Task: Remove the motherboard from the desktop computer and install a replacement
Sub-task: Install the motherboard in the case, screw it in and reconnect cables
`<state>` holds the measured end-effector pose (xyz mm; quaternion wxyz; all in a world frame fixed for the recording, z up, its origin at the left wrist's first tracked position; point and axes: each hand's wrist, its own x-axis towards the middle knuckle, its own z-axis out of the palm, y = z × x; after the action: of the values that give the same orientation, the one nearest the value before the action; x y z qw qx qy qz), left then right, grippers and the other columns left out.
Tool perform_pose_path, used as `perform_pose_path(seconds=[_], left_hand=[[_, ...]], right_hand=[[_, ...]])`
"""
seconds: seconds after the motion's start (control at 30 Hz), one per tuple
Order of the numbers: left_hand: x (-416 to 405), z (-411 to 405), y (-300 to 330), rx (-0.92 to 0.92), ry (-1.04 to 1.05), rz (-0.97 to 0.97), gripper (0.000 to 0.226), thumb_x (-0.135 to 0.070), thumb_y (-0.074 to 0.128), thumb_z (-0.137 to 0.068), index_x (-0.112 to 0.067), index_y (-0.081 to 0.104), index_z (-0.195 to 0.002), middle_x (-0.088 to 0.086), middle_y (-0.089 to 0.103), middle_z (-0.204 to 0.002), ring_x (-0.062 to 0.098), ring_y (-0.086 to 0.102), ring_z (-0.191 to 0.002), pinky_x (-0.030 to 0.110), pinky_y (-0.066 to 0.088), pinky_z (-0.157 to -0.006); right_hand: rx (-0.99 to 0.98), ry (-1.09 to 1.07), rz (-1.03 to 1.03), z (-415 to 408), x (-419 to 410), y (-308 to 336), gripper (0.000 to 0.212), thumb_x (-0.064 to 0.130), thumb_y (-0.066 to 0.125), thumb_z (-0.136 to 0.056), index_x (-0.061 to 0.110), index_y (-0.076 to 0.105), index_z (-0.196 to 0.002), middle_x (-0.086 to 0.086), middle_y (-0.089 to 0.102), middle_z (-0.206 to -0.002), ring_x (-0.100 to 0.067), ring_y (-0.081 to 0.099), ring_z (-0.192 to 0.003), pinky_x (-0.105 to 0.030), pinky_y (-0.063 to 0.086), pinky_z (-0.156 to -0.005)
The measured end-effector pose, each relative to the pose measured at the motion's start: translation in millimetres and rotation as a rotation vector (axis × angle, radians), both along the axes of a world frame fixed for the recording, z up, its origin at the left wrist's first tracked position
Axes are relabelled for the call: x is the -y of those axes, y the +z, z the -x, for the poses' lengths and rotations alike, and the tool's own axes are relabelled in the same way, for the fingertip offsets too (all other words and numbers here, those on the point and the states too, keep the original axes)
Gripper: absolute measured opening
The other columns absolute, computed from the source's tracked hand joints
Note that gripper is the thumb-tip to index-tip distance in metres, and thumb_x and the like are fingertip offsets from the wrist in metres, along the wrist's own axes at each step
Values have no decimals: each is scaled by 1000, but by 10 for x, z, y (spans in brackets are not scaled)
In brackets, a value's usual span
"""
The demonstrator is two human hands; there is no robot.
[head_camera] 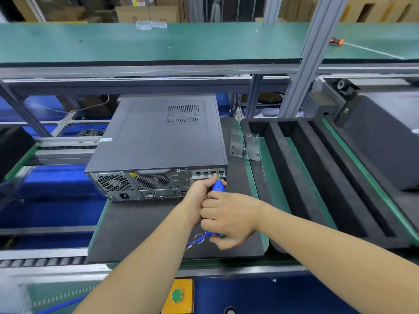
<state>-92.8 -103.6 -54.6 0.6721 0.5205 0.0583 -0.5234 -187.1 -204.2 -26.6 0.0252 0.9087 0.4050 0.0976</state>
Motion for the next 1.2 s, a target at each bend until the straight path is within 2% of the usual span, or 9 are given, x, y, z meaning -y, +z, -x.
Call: perform_pose_path(seconds=[0.43,0.7,0.93,1.07,1.2], left_hand=[[-15,8,36,4,36,12,40,-42,53,-101,-12,63,-76,-2,49,-55,15,46,-43,23,40,-42],[39,30,54,21,36,3,44,-42,53,-101,-14,67,-70,-2,50,-57,16,45,-47,28,40,-48],[40,54,50,6,62,16,43,-41,53,-101,-13,65,-71,-1,49,-56,15,45,-44,26,40,-44],[11,79,42,-6,77,20,43,-40,52,-101,-12,63,-71,-1,49,-61,16,43,-46,28,38,-48],[20,44,94,10,59,1,41,-38,50,-102,-11,62,-74,-1,49,-57,16,44,-45,26,39,-46]], right_hand=[[-18,10,-17,-40,21,5,27,34,58,-84,8,57,-75,-6,53,-70,-27,42,-67,-42,42,-76],[-17,6,-17,-12,52,11,27,35,58,-83,10,56,-75,-5,51,-69,-25,39,-67,-40,40,-75],[-31,1,2,12,61,49,27,34,59,-83,9,57,-75,-5,53,-70,-25,41,-67,-41,42,-78],[-40,8,7,30,34,35,26,34,61,-83,9,58,-76,-5,54,-70,-25,41,-68,-40,41,-78],[-48,-21,22,11,30,67,28,36,56,-85,9,59,-78,-5,55,-73,-26,44,-70,-41,42,-79]])
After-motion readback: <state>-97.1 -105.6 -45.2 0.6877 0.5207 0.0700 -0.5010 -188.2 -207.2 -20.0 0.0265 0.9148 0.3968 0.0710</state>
